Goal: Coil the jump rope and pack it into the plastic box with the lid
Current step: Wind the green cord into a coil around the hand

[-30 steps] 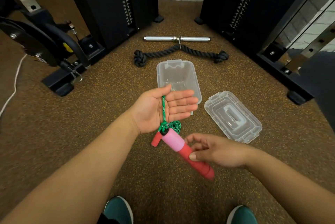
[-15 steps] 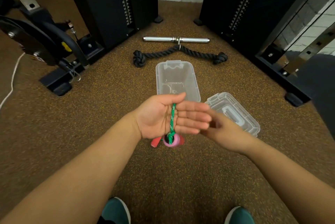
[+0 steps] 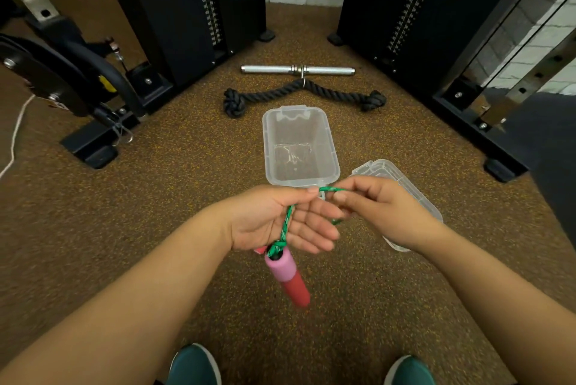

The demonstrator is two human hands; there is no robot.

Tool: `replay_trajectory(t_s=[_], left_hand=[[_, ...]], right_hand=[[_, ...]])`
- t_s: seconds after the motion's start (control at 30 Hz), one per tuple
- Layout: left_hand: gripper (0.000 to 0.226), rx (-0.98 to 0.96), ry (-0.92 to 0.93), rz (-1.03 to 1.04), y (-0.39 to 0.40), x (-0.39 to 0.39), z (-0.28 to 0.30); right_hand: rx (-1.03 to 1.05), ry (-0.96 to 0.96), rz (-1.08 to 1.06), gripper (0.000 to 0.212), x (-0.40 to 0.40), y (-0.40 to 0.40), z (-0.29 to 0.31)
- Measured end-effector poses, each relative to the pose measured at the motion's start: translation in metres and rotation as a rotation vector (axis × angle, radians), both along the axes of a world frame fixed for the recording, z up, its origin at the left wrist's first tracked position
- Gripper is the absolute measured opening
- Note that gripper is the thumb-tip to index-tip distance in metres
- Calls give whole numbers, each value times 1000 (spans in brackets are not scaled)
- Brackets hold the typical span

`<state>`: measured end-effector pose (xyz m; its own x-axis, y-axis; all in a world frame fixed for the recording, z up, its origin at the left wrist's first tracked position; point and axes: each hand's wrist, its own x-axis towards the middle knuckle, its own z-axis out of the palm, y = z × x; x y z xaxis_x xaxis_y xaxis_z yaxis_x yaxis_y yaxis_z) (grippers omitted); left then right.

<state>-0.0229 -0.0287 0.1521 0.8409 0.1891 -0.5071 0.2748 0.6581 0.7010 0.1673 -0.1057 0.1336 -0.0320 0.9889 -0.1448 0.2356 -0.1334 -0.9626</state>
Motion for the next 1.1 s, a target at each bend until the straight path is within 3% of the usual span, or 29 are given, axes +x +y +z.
replay_trajectory(t_s=[0.17,0.4,0.5,0.57,0.67,0.93,1.1], left_hand=[[28,85,24,285,2,6,-1],[35,8,-227,328,0,12,8],[38,-32,-277,462,3,10,9],[37,-30,-282,552,7,7,10],[37,24,-256,610,11,4,12],[50,70,-180,517,9,5,9],[60,275,-17,396,5,6,7]], right_hand=[[85,-224,-169,20,10,-2,2],[86,-252,-187,28,0,-1,-11],[92,-612,41,23,-13,-8,-15],[206,-870,157,27,-23,-14,-16],[367,-1027,209,20,-34,-18,-9],[499,-978,234,37,-48,-19,14],[492,-846,257,30,-45,-15,30]])
